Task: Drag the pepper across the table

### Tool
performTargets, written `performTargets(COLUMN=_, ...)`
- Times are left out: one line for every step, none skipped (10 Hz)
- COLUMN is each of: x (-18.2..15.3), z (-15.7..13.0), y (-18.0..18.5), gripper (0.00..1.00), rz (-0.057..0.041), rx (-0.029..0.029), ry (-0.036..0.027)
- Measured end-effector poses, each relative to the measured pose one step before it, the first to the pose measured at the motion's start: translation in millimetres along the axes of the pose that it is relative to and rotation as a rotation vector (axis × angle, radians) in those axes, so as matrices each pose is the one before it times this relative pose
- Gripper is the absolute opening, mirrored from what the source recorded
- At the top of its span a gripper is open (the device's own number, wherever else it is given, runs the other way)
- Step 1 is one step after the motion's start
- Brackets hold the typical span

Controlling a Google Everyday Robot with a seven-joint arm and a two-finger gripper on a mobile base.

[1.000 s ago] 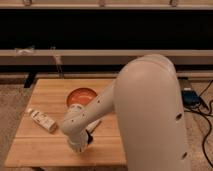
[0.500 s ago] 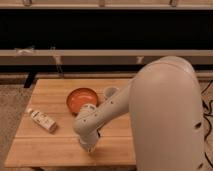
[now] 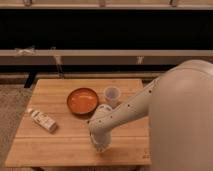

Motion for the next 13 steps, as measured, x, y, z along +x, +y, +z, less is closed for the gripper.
performTargets(x=1.98, z=-1.49, y=-3.42, gripper=0.78, rz=0.02021, rx=-0.00265, ry=-0.01064)
performTargets(x=1.86, z=-2.81, y=-6.53, gripper=0.80, rz=0.02430, rx=-0.00509, ry=-0.01894)
performTargets(x=1.19, z=-4.15, y=-4.93, gripper=0.80, rz=0.01672, rx=-0.00798, ry=-0.02167)
performTargets(x=-0.43, z=-3.92, y=0.49, gripper=0.80, rz=0.00290, rx=-0.01088, ry=-0.01645)
performTargets(x=-2.06, z=-7.37, y=2.52, gripper=0.80, rz=-0.00901, rx=-0.01629, ry=-0.02714)
performTargets(x=-4.87, z=-9.95, y=5.36, gripper=0.80, rz=-0.02290, rx=-0.01321, ry=-0.02942)
performTargets(x=-7.20, z=-12.64, y=9.69, gripper=0.80, rz=-0.02908, rx=-0.01426, ry=-0.03069)
performTargets(x=-8.43, z=-14.49, y=9.32, gripper=0.80, rz=-0.02831, rx=-0.01324, ry=-0.03266)
performTargets(x=-11.60, z=-17.01, y=10.18, gripper=0.80, rz=-0.03169, rx=-0.01276, ry=-0.03851)
performTargets(x=-14.82, z=-14.34, y=12.39, gripper=0.80, rz=-0.03692, rx=-0.01185, ry=-0.03735)
performTargets(x=-15.76, z=-9.75, y=11.15, gripper=0.80, rz=-0.03033, rx=-0.00940, ry=-0.02947)
performTargets(x=-5.23, z=-2.57, y=4.76, gripper=0.80, rz=-0.01122, rx=-0.00458, ry=-0.00857)
performTargets(x=0.83, z=-0.16, y=-2.01, gripper=0.80, rz=0.00246, rx=0.00287, ry=0.00112)
